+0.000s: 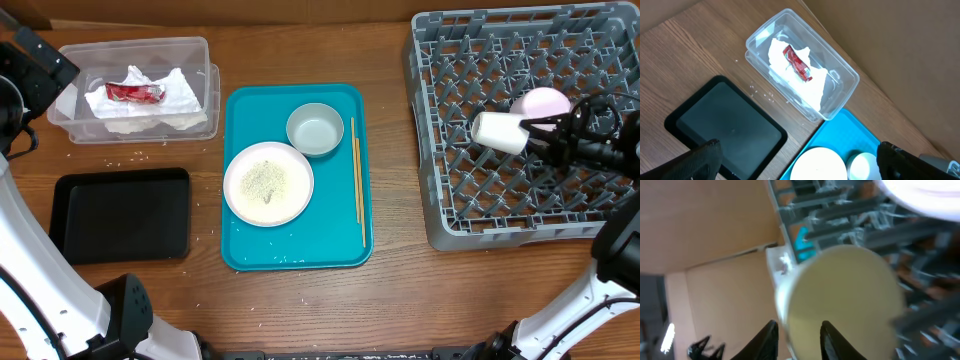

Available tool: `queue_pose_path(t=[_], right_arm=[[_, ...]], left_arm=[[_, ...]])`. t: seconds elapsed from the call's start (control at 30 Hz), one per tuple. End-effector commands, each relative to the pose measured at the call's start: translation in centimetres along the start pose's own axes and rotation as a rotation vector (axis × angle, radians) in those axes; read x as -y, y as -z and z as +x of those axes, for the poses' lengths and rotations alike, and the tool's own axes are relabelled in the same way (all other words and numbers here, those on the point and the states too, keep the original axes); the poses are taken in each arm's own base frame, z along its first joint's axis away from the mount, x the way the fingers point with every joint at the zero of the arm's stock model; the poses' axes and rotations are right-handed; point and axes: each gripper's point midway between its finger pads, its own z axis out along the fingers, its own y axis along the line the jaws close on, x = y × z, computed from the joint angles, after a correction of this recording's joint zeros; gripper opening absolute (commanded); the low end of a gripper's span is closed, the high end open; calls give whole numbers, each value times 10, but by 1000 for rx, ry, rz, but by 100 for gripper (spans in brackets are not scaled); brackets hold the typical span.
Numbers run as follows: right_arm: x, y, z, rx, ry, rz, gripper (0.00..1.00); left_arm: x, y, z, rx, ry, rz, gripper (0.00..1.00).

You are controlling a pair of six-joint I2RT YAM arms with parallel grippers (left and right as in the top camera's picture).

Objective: Sort waste into correct bins and load items into the dishwasher
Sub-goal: 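Carry the white cup into the dish rack beside the bowl, then release the cup and move the right gripper back to the teal tray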

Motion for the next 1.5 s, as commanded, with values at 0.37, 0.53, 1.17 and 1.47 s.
queue_pose_path(t=[0.37, 0.53, 1.17, 1.47], right_arm=[[30, 87, -4, 133, -116, 573, 37], [-18, 97, 7, 209, 3, 632, 37], [-20, -23, -2, 239, 277, 945, 4], [5, -13, -3, 266, 232, 1035, 4]], left_arm=[[0, 6, 0, 14, 5, 2, 100], [0, 6, 0, 14, 5, 2, 100], [0, 6, 0, 14, 5, 2, 100], [0, 6, 0, 14, 5, 2, 100]])
